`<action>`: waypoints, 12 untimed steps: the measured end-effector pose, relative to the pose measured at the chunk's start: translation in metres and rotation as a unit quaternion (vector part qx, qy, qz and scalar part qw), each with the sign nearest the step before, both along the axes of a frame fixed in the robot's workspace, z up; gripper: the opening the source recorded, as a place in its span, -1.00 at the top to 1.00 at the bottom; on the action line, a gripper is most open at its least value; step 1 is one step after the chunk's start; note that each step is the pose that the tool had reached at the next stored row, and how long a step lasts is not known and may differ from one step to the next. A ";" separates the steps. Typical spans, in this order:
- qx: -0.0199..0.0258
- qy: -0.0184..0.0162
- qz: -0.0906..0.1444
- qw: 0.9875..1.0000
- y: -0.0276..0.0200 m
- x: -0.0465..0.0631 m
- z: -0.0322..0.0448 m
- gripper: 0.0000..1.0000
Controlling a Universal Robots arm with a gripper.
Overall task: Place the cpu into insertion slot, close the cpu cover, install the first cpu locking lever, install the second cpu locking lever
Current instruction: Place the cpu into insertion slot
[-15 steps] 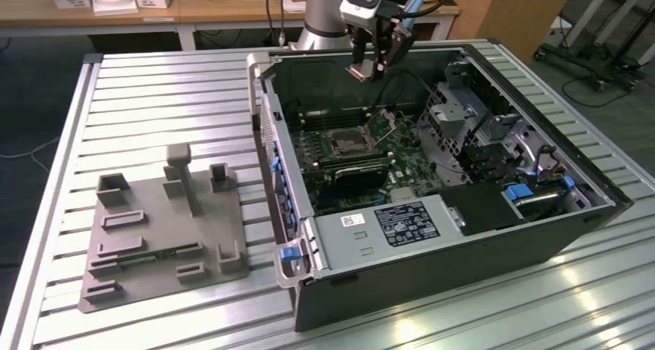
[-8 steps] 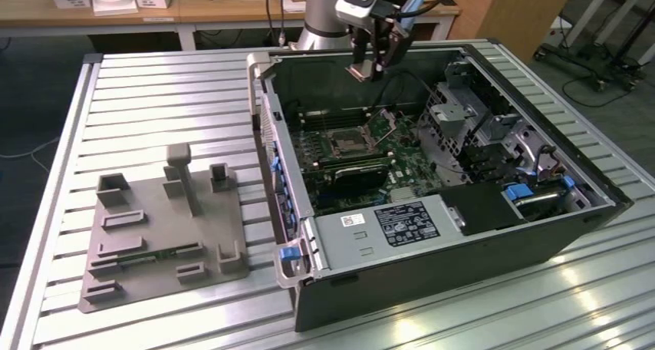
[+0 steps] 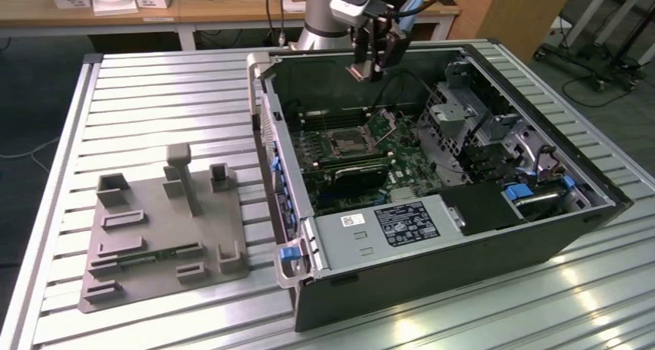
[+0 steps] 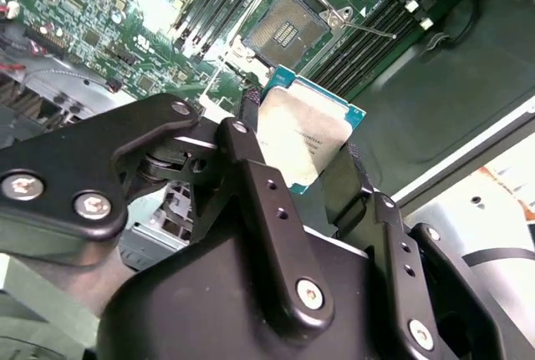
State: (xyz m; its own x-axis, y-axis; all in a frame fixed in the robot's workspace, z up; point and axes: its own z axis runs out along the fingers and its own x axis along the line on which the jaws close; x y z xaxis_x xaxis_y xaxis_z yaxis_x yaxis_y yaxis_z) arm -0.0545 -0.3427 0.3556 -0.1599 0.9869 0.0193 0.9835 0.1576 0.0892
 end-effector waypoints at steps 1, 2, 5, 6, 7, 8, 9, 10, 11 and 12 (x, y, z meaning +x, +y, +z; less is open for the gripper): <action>0.000 0.000 -0.005 1.000 0.0000 0.000 0.0000 -0.08; 0.000 0.000 -0.009 1.000 0.0000 0.000 0.0000 -0.08; 0.000 0.000 -0.020 1.000 0.0000 -0.001 -0.0001 -0.08; 0.000 0.000 -0.024 1.000 0.0000 -0.001 -0.0002 -0.08; 0.000 0.000 -0.027 1.000 0.0000 -0.001 -0.0002 -0.08; 0.000 0.000 -0.031 1.000 0.0000 -0.001 -0.0002 -0.08; 0.000 0.000 -0.035 0.999 0.0000 -0.001 -0.0003 -0.08; 0.000 0.000 -0.039 0.999 0.0000 -0.001 -0.0003 -0.08; 0.000 0.000 -0.042 0.999 0.0000 -0.001 -0.0003 -0.08; 0.000 0.000 -0.046 0.999 0.0000 -0.001 -0.0003 -0.08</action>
State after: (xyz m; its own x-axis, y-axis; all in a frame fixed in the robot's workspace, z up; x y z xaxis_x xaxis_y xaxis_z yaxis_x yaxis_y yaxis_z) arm -0.0556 -0.3427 0.3552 -0.0690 0.9974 0.0193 0.9938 0.0670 0.0891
